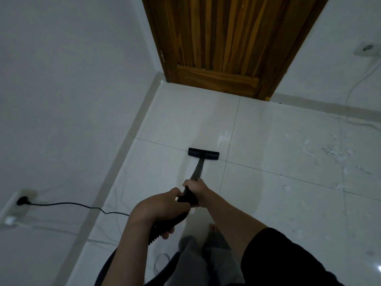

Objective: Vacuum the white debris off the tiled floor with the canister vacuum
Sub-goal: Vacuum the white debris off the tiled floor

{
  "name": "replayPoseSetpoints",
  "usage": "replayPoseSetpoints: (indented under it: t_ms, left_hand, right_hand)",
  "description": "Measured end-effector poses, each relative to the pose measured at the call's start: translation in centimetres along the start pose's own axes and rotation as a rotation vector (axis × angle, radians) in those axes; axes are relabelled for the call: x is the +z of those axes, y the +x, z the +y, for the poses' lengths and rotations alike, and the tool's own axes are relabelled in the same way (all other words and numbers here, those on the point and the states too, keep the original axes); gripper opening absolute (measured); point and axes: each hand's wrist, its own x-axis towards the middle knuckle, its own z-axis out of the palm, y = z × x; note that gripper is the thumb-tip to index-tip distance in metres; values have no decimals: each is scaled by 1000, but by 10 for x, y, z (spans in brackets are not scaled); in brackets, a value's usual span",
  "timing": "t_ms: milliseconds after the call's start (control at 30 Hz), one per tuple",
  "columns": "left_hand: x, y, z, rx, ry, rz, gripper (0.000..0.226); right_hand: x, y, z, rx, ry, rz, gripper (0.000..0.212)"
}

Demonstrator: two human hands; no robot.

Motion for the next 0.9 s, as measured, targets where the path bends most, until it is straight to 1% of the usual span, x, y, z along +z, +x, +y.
replayPoseSetpoints:
  t_ms: [267,400,533,633,767,900]
  left_hand:
    - [28,-17,-14,8,-109,13,39]
    - [41,-24,-13,67,-172,5,41]
    - [47,-28,-8,98,-146,10,36]
    - [39,-32,-10,70,-126,8,38]
    - [13,-37,-24,-15,-38,48,37]
    - [-15,-39,-41,-73,-51,25,34]
  right_hand:
    - [3,-13,25,-21,-71,25,50]
    - [-4,-17,29,-48,-138,49,51]
    - [0,-19,33,-58,-98,47,54]
    - [9,-21,33,-49,-68,24,45]
    - [30,-22,24,-27,-1,-49,39]
    - [60,-22,14,12,-22,-76,27]
